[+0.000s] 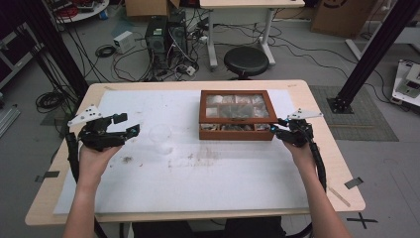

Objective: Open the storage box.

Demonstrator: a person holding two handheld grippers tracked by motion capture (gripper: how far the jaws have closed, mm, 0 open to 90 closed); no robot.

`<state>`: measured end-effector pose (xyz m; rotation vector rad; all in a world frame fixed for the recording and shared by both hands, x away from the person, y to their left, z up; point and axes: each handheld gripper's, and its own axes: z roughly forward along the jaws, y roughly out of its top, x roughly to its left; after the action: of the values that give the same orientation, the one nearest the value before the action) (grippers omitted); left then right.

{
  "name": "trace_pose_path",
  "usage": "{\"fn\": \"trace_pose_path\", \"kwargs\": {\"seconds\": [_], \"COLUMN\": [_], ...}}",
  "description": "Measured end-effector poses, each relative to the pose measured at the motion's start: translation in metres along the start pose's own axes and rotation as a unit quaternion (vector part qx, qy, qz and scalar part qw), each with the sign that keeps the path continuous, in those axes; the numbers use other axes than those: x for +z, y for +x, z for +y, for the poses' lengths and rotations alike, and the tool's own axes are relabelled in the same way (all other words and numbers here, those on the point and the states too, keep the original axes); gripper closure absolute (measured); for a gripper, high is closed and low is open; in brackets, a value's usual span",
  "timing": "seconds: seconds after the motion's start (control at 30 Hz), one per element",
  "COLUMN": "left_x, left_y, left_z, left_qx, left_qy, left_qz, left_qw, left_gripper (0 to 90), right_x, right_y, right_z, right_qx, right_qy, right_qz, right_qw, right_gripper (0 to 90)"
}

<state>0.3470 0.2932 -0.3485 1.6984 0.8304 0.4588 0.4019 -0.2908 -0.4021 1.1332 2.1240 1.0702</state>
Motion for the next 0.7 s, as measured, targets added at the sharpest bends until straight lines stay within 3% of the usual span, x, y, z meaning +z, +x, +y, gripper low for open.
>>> {"fn": "trace_pose_path", "kwargs": {"seconds": [0.33,0.7], "left_x": [0.001,0.002], "left_y": [0.000,0.000], "left_z": [0.000,0.001], "left_qx": [0.000,-0.001], "left_qy": [0.000,-0.001], "left_qz": [-0.003,-0.006], "left_qw": [1.0000,1.0000], "left_gripper": [25.5,25.5], "right_x": [-0.001,-0.006], "right_y": [0.002,0.002], "right_z": [0.007,0.017], "right_qx": [-0.018,-0.016], "right_qy": [-0.007,-0.022], "right_qz": [-0.009,-0.017], "right_qw": [0.9998,0.9995], "right_gripper": [57.0,56.9]}}
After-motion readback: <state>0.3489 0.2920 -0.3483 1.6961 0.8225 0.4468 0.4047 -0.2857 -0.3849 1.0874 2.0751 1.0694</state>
